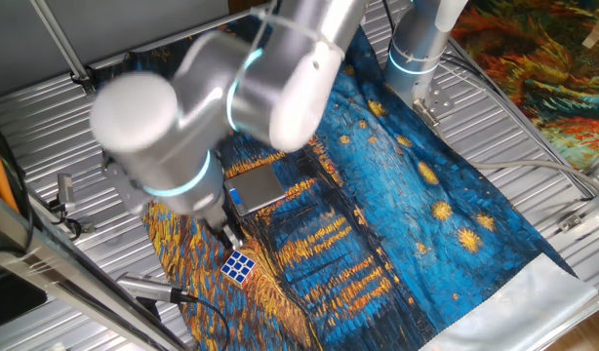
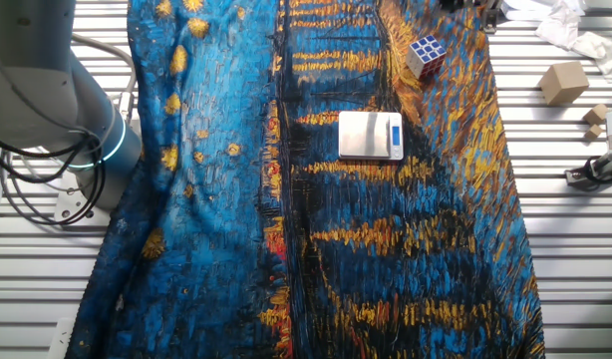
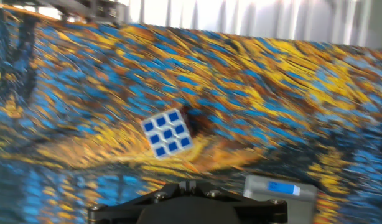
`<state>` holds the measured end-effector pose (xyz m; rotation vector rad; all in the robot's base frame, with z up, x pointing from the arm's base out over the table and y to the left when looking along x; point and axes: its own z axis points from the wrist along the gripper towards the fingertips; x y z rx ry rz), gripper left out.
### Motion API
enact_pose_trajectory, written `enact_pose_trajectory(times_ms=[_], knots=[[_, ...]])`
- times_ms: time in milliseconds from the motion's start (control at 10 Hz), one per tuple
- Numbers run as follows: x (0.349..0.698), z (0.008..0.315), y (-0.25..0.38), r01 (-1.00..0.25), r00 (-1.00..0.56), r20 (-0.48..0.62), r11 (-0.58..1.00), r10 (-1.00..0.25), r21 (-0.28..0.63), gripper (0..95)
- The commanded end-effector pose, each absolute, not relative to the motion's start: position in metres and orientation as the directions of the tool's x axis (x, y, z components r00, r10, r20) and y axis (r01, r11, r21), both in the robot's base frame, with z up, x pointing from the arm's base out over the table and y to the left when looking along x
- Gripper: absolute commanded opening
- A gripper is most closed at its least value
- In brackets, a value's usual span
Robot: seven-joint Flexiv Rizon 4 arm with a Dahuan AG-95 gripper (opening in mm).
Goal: Place the block on the scale
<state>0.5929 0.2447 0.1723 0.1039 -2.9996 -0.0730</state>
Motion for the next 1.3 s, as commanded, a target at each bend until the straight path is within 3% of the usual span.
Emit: enact_pose_trajectory(times_ms=[100, 800, 1300], knots=[[0.593, 0.156, 0.253, 0.031, -0.992, 0.121, 0.998, 0.025, 0.051, 0.0], [0.585, 0.097, 0.252, 0.036, -0.999, 0.038, 0.997, 0.033, 0.061, 0.0], [0.585, 0.086, 0.253, 0.040, -0.999, 0.020, 0.997, 0.039, 0.059, 0.0]])
